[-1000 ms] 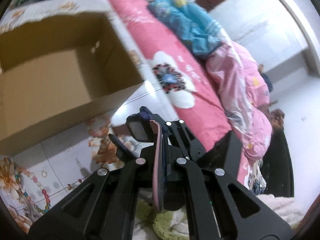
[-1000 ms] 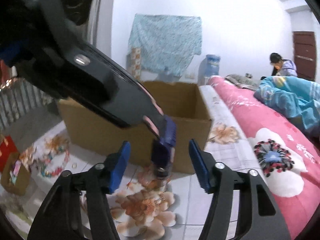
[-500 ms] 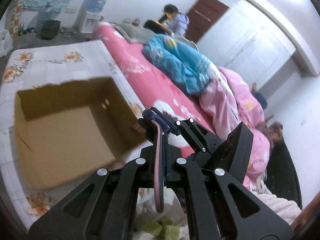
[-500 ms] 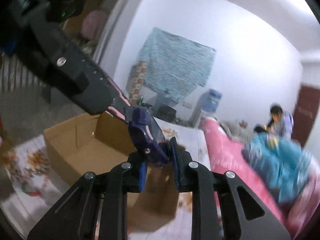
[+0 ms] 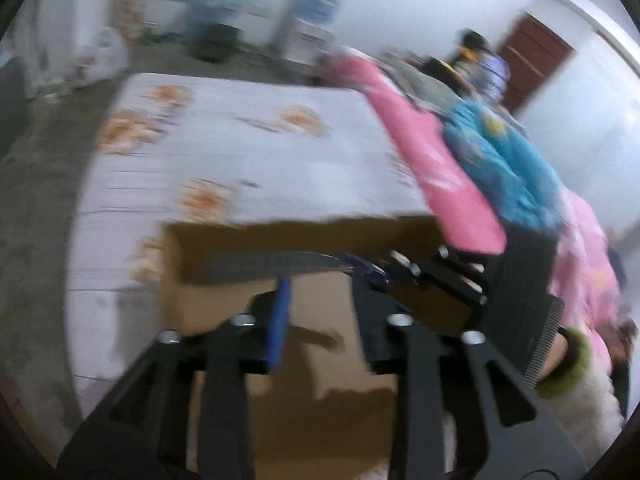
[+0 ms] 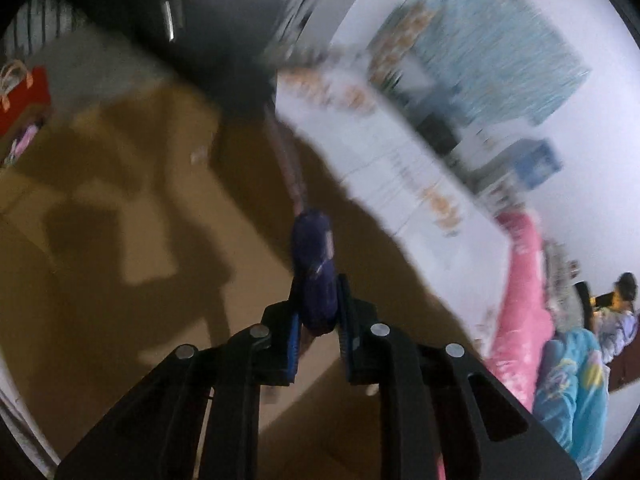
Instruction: Organize jewelry
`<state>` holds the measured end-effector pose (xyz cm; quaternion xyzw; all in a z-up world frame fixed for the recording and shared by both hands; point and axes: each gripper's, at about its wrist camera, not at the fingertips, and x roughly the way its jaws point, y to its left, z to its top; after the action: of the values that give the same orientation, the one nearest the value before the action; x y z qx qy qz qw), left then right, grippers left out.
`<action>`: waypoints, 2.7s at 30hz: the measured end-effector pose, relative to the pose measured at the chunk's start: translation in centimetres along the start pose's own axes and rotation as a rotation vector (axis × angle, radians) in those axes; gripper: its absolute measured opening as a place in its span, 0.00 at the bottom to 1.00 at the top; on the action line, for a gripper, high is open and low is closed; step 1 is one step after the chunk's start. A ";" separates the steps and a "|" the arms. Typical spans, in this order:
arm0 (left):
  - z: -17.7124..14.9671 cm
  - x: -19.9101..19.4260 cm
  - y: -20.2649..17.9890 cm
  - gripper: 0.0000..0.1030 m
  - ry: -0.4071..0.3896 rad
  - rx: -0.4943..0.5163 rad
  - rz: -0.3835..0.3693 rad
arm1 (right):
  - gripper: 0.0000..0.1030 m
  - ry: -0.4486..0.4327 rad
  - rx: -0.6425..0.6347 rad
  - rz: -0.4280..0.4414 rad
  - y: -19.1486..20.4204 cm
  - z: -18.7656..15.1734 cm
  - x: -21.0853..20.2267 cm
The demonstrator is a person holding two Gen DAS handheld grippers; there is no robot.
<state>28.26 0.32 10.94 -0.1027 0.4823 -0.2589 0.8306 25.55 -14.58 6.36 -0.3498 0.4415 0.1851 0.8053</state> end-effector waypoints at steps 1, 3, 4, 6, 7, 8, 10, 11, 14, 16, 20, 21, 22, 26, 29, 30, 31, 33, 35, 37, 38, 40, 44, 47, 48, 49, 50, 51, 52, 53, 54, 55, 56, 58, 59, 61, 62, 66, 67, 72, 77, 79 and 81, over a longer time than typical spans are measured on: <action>0.1 -0.2 1.4 0.32 -0.017 -0.039 -0.006 | 0.15 0.039 -0.011 0.018 0.2 0.4 1.3; -0.1 -0.7 3.1 0.33 -0.037 -0.085 -0.032 | 0.15 0.107 -0.051 0.039 0.8 0.8 3.8; -0.3 -1.1 3.8 0.34 -0.050 -0.096 -0.036 | 0.15 0.130 -0.081 0.033 1.4 0.8 4.8; -1.3 -2.2 4.8 0.37 -0.087 -0.110 -0.029 | 0.15 0.168 -0.152 0.015 2.6 0.8 6.0; -1.9 -2.8 5.3 0.37 -0.102 -0.110 -0.028 | 0.15 0.179 -0.179 0.017 3.2 0.8 6.2; -2.4 -3.1 5.6 0.37 -0.109 -0.111 -0.029 | 0.15 0.180 -0.221 0.026 3.9 0.8 6.0; -3.2 -3.7 6.2 0.41 -0.122 -0.116 -0.028 | 0.21 0.172 -0.279 0.046 4.8 0.9 5.1; -3.8 -4.2 6.5 0.43 -0.133 -0.117 -0.024 | 0.25 0.179 -0.300 0.065 5.2 1.0 4.7; -5.5 -5.6 7.1 0.49 -0.169 -0.110 0.011 | 0.39 0.192 -0.295 0.125 4.6 0.9 2.9; -6.4 -6.4 7.4 0.55 -0.193 -0.104 0.023 | 0.39 0.182 -0.193 0.201 2.9 1.3 1.6; -8.5 -7.5 8.2 0.63 -0.223 -0.096 0.046 | 0.39 0.196 0.054 0.326 -0.4 1.7 0.7; -8.9 -7.6 8.3 0.66 -0.225 -0.094 0.051 | 0.39 0.212 0.087 0.348 -1.1 1.5 1.1; -9.5 -7.7 8.5 0.68 -0.224 -0.093 0.057 | 0.39 0.241 0.124 0.371 -1.1 1.5 1.6; -11.3 -7.7 9.0 0.75 -0.211 -0.107 0.063 | 0.39 0.307 0.196 0.461 -0.4 0.5 3.8; -12.9 -8.0 9.5 0.78 -0.210 -0.117 0.083 | 0.39 0.393 0.222 0.594 1.3 0.5 5.1; -13.6 -8.3 9.7 0.79 -0.213 -0.118 0.092 | 0.39 0.408 0.225 0.604 1.7 0.5 5.5; -14.0 -8.4 9.8 0.81 -0.216 -0.117 0.098 | 0.39 0.422 0.231 0.600 2.1 0.5 6.0; -15.2 -8.6 10.1 0.81 -0.221 -0.115 0.119 | 0.38 0.390 0.255 0.579 1.9 1.0 6.0; -16.3 -8.5 10.3 0.81 -0.209 -0.117 0.142 | 0.38 0.339 0.332 0.529 0.7 1.3 6.0; -17.5 -8.4 10.7 0.81 -0.199 -0.132 0.156 | 0.38 0.336 0.410 0.523 -0.3 1.1 6.5; -17.9 -8.3 10.7 0.81 -0.194 -0.139 0.158 | 0.38 0.339 0.453 0.531 -0.8 0.9 6.7; -19.2 -8.4 10.8 0.81 -0.185 -0.155 0.172 | 0.38 0.339 0.539 0.567 -1.5 0.2 6.7; -21.6 -9.1 10.1 0.82 -0.195 -0.147 0.227 | 0.38 0.286 0.600 0.551 -2.4 -0.5 4.1; -23.3 -9.6 8.9 0.82 -0.193 -0.111 0.259 | 0.40 0.158 0.639 0.542 -3.9 -1.6 -0.8; -23.7 -9.7 8.5 0.83 -0.189 -0.099 0.263 | 0.47 0.091 0.646 0.523 -4.7 -1.9 -3.1; -24.3 -9.5 7.8 0.83 -0.173 -0.076 0.270 | 0.57 0.032 0.651 0.501 -5.3 -3.0 -5.3; -24.7 -9.4 7.3 0.83 -0.165 -0.062 0.276 | 0.62 -0.024 0.654 0.489 -6.2 -4.1 -6.9; -25.2 -9.1 6.6 0.84 -0.154 -0.045 0.283 | 0.70 -0.090 0.661 0.480 -6.6 -5.7 -9.6; -25.6 -8.8 6.2 0.84 -0.143 -0.036 0.284 | 0.74 -0.135 0.672 0.469 -6.4 -7.0 -11.6; -26.2 -8.2 5.5 0.84 -0.120 -0.018 0.285 | 0.75 -0.165 0.685 0.452 -6.2 -7.8 -13.2; -26.6 -7.7 4.9 0.84 -0.103 0.004 0.290 | 0.79 -0.197 0.700 0.425 -5.6 -9.6 -15.0; -27.1 -7.1 4.0 0.84 -0.085 0.039 0.306 | 0.85 -0.221 0.706 0.400 -4.7 -11.5 -16.5; -27.3 -6.6 3.6 0.84 -0.074 0.056 0.323 | 0.88 -0.232 0.711 0.379 -3.9 -12.5 -17.4; -28.0 -5.4 2.6 0.84 -0.050 0.101 0.377 | 0.94 -0.221 0.724 0.268 -1.2 -15.4 -18.9; -28.1 -5.1 2.4 0.84 -0.048 0.112 0.390 | 0.94 -0.200 0.721 0.203 0.0 -16.6 -19.6; -28.7 -4.5 2.0 0.84 -0.042 0.135 0.422 | 0.94 -0.131 0.718 0.056 3.0 -18.8 -19.8; -28.8 -4.5 1.9 0.84 -0.043 0.145 0.430 | 0.94 -0.095 0.713 0.010 4.4 -19.6 -19.4; -29.6 -5.2 1.8 0.84 -0.073 0.167 0.441 | 0.94 0.022 0.675 -0.022 10.8 -19.3 -15.2; -29.9 -5.4 1.8 0.84 -0.080 0.168 0.448 | 0.94 0.009 0.657 -0.011 12.0 -19.0 -15.0; -30.5 -6.4 2.5 0.84 -0.112 0.136 0.473 | 0.94 -0.198 0.493 -0.133 17.2 -17.6 -17.1; -31.2 -6.6 3.4 0.84 -0.110 0.101 0.447 | 0.94 -0.202 0.426 -0.002 19.7 -17.0 -15.2; -31.1 -6.4 3.7 0.84 -0.106 0.096 0.435 | 0.93 -0.225 0.441 0.114 20.2 -16.8 -15.3; -30.8 -6.2 3.8 0.84 -0.107 0.102 0.423 | 0.77 -0.231 0.484 0.193 20.2 -16.6 -14.7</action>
<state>0.69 9.30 -1.85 0.0294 0.4348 -0.0974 0.8948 -4.36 -12.63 4.59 -0.0806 0.4094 0.1887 0.8890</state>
